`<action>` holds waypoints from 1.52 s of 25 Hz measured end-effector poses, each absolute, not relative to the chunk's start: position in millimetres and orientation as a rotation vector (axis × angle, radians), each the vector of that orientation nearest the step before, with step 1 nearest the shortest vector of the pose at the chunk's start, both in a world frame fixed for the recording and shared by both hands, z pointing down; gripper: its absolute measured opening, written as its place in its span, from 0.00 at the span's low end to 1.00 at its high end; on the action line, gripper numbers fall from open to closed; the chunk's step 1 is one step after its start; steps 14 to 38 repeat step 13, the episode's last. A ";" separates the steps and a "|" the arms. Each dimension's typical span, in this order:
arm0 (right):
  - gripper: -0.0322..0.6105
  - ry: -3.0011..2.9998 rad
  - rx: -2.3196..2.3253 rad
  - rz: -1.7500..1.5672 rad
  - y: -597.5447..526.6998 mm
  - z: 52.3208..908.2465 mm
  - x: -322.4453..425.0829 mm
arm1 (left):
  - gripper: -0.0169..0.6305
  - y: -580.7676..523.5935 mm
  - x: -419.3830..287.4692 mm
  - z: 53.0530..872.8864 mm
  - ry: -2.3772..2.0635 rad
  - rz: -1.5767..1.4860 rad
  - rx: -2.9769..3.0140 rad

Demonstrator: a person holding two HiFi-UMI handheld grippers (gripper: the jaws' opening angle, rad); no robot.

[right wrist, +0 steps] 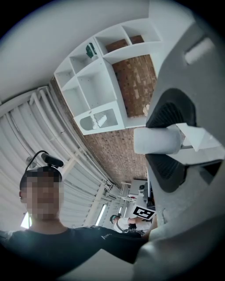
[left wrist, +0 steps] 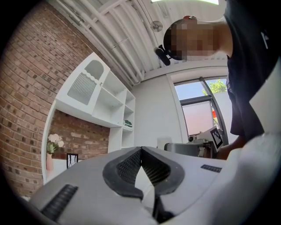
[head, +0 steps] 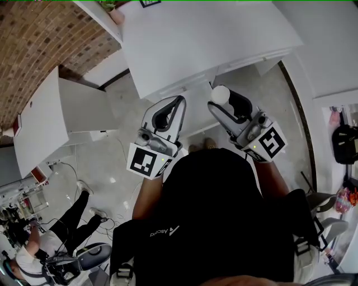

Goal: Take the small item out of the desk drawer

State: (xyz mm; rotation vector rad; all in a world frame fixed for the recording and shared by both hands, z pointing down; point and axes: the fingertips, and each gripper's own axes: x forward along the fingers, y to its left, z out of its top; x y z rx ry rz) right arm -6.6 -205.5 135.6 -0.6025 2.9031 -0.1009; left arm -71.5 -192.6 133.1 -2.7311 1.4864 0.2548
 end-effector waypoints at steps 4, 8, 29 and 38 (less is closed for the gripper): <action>0.33 2.893 -0.591 -0.057 -199.7 131.8 14.3 | 0.02 -180.7 -54.9 130.3 1.495 0.226 -2.714; 0.33 2.885 -0.549 -0.071 -194.0 130.7 -1.5 | 0.02 -172.7 -73.1 135.2 1.531 0.219 -2.708; 0.33 2.912 -0.536 -0.087 -199.8 149.1 -80.2 | 0.02 -176.8 -157.7 157.4 1.586 0.241 -2.717; 0.33 2.912 -0.536 -0.087 -199.8 149.1 -80.2 | 0.02 -176.8 -157.7 157.4 1.586 0.241 -2.717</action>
